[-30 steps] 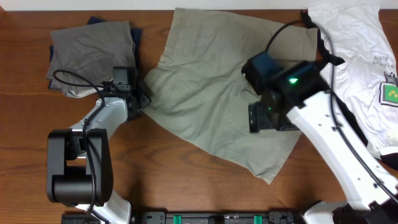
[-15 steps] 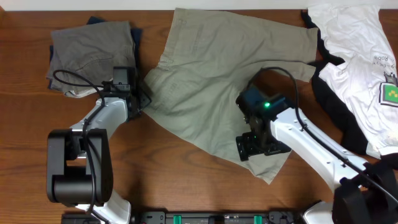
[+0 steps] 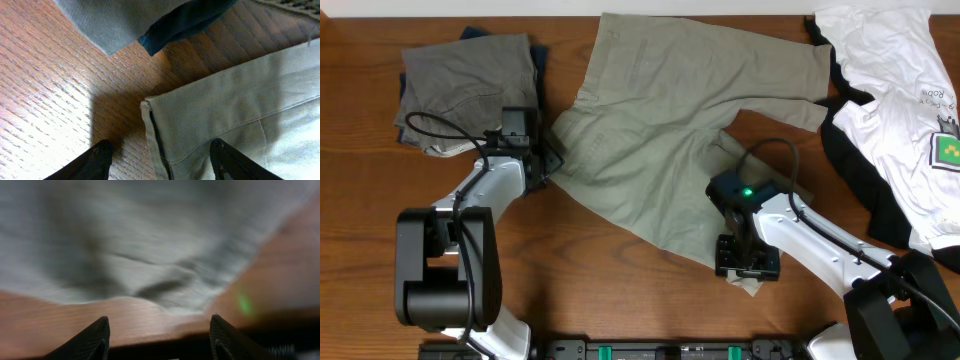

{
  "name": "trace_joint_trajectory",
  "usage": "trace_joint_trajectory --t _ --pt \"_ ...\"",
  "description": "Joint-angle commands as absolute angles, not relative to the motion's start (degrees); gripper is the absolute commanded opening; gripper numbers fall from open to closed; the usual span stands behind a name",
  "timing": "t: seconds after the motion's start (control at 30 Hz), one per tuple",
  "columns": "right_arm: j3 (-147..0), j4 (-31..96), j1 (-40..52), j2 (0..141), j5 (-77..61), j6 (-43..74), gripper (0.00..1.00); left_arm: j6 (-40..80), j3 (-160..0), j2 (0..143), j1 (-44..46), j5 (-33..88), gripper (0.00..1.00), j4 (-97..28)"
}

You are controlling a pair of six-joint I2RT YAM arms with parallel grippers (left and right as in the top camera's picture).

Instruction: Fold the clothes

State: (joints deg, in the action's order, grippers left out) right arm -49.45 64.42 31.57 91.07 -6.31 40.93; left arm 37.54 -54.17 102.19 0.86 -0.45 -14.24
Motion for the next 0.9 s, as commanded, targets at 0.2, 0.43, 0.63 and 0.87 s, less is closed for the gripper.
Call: trace_joint_trajectory --t 0.2,0.43,0.63,0.87 --pt "-47.1 62.7 34.4 90.7 -1.9 59.8 0.63 38.2 -52.6 102.8 0.7 -1.1 0.65 -14.9" --pt "-41.8 58.7 34.8 90.7 -1.9 63.3 0.52 38.2 -52.6 102.8 0.7 -1.1 0.65 -14.9" --pt "-39.0 53.2 34.8 90.7 -1.8 63.4 0.4 38.2 -52.6 102.8 0.7 -1.1 0.65 -14.9" --pt "-38.3 50.5 34.2 90.4 1.2 63.1 0.01 35.0 -52.6 102.8 0.6 -1.1 0.19 -14.8"
